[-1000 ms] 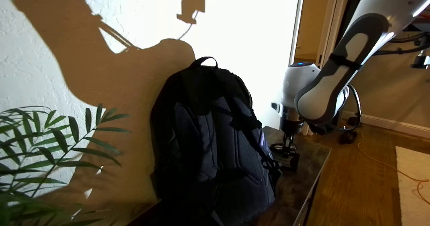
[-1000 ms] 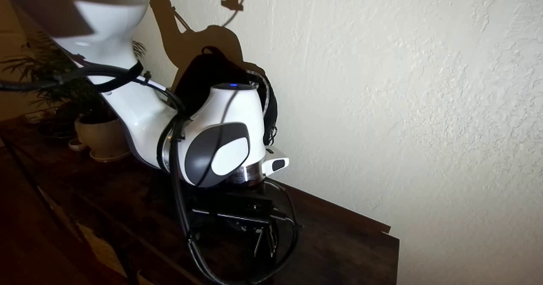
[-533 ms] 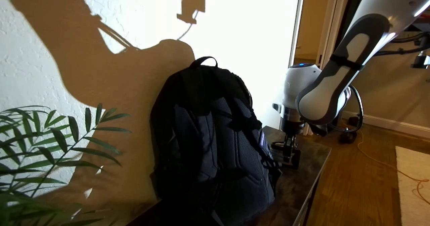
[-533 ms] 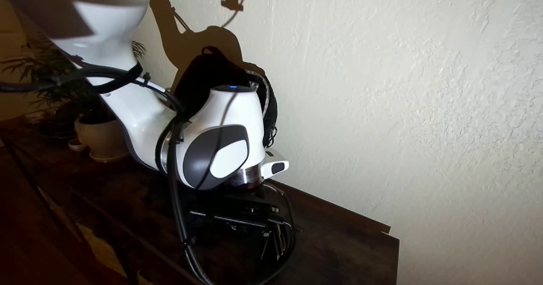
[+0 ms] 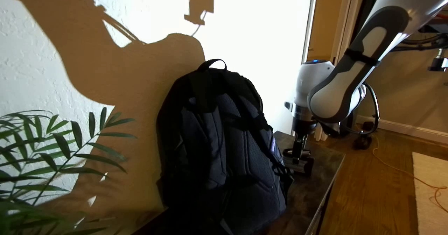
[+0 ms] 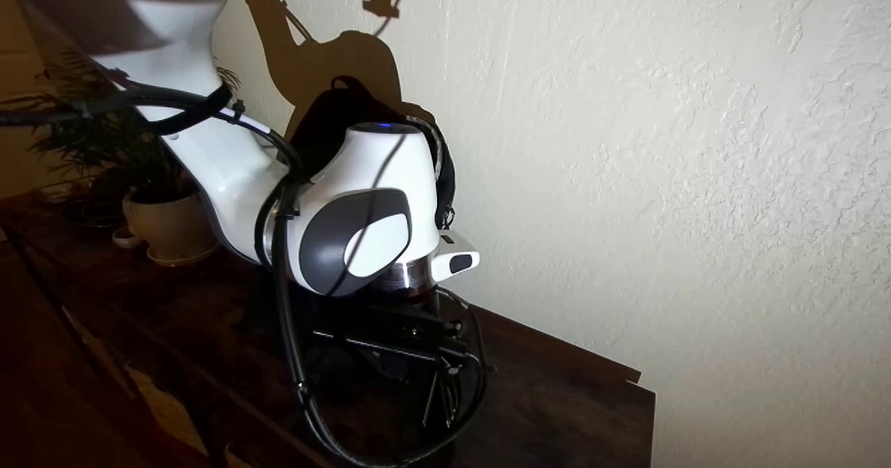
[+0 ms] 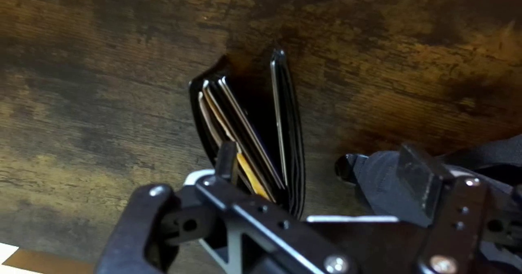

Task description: Get the wallet from the top of the cabinet and put it in the backpack

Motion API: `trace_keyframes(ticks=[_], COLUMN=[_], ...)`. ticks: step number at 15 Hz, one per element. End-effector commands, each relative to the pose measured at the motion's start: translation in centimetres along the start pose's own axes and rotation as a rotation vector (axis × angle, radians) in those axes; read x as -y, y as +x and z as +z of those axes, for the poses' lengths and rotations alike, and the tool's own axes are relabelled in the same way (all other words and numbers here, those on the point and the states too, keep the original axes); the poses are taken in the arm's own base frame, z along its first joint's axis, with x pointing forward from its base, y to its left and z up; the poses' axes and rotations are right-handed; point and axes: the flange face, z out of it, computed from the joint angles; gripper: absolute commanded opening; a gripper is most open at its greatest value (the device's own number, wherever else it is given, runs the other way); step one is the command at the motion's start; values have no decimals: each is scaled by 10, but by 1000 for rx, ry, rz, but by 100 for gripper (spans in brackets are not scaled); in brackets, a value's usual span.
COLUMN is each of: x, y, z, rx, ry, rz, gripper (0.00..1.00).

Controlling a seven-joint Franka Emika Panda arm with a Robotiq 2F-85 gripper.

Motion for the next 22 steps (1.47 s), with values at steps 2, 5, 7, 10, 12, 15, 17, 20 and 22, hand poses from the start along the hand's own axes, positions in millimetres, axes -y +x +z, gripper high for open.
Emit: trace_keyframes(ticks=[2, 5, 7, 10, 12, 15, 17, 20, 22], x=[-3, -12, -20, -33, -42, -50, -48, -43, -40], y=[-9, -5, -3, -3, -5, -10, -12, -9, -6], z=[-27, -35, -36, -29, -21, -11, -5, 4, 9], rx=[-5, -17, -14, -12, -6, 31, 53, 72, 71], ry=[10, -2, -3, 3, 12, 34, 58, 101, 123], rz=[32, 13, 11, -6, -29, -27, -36, -40, -48], gripper=[100, 100, 100, 100, 100, 100, 100, 100, 100])
